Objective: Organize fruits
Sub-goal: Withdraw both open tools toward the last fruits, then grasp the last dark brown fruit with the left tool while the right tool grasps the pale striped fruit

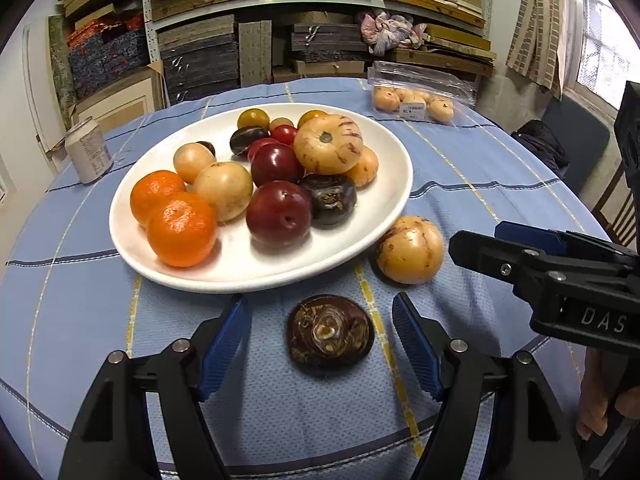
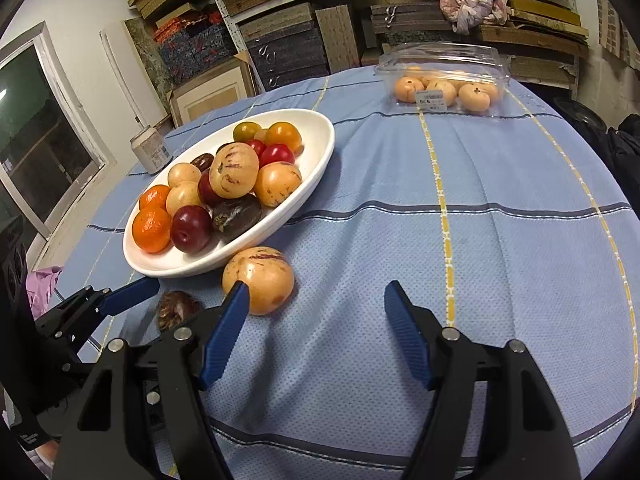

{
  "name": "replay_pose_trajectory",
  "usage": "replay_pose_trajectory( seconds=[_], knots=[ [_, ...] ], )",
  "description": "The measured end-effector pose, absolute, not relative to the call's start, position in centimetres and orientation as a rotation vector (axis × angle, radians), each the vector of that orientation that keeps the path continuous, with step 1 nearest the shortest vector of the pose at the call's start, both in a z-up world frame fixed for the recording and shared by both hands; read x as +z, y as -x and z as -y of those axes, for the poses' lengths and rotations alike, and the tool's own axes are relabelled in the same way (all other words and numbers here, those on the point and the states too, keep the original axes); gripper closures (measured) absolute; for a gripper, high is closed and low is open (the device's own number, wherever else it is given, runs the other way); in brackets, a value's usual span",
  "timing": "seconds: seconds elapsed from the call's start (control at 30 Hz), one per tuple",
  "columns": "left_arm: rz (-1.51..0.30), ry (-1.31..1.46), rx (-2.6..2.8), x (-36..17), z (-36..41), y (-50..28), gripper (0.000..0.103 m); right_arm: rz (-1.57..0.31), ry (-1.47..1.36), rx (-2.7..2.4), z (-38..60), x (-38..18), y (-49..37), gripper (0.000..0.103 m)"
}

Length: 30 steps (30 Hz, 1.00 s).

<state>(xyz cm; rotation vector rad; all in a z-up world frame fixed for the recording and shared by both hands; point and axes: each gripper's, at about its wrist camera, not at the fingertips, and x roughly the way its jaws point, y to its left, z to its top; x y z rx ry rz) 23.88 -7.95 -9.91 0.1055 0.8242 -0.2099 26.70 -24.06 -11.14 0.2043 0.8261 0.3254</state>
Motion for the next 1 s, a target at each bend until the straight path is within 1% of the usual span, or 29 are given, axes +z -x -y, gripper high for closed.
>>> replay_pose_trajectory(
  seconds=[0.1,0.13,0.2,0.23,0.27,0.43,0.57,0.63,0.83,0.87,0.97,1.0],
  knots=[
    [-0.829,-0.106,-0.221,-10.0,8.1,-23.9,0.029,-0.826,-0.208,0.324,24.2,-11.1,-26.7,0.035],
    [-0.832,-0.106,-0.224,-10.1,8.2,-24.0,0.031,-0.826,-0.208,0.323,24.2,-11.1,-26.7,0.035],
    [-0.84,-0.101,-0.227,-10.2,8.1,-24.1,0.043,-0.826,-0.207,0.324,24.2,-11.1,-26.7,0.035],
    [-0.847,-0.097,-0.23,-10.3,8.1,-24.2,0.052,-0.826,-0.206,0.324,24.2,-11.1,-26.7,0.035],
    [-0.857,-0.09,-0.232,-10.4,8.0,-24.3,0.059,-0.827,-0.204,0.325,24.2,-11.1,-26.7,0.035],
    [-0.858,-0.096,-0.238,-10.5,7.7,-23.7,0.059,-0.831,-0.19,0.329,23.9,-11.2,-26.7,0.035],
    [-0.812,-0.142,-0.189,-9.7,6.8,-21.9,0.059,-0.834,-0.168,0.333,23.1,-11.4,-27.0,0.035],
    [-0.799,-0.128,-0.175,-9.2,6.2,-21.6,0.059,-0.827,-0.155,0.343,22.5,-11.3,-27.4,0.033],
    [-0.805,-0.105,-0.176,-9.1,5.6,-21.8,0.059,-0.834,-0.063,0.384,19.9,-11.4,-27.4,0.033],
    [-0.807,-0.106,-0.179,-9.1,5.7,-21.8,0.059,-0.83,-0.043,0.385,19.5,-11.4,-27.3,0.034],
    [-0.806,-0.108,-0.182,-9.1,5.7,-21.9,0.059,-0.843,-0.01,0.398,18.4,-11.6,-27.6,0.052],
    [-0.806,-0.106,-0.183,-9.1,5.6,-21.9,0.059,-0.851,-0.003,0.391,18.2,-11.8,-27.7,0.052]
  ],
)
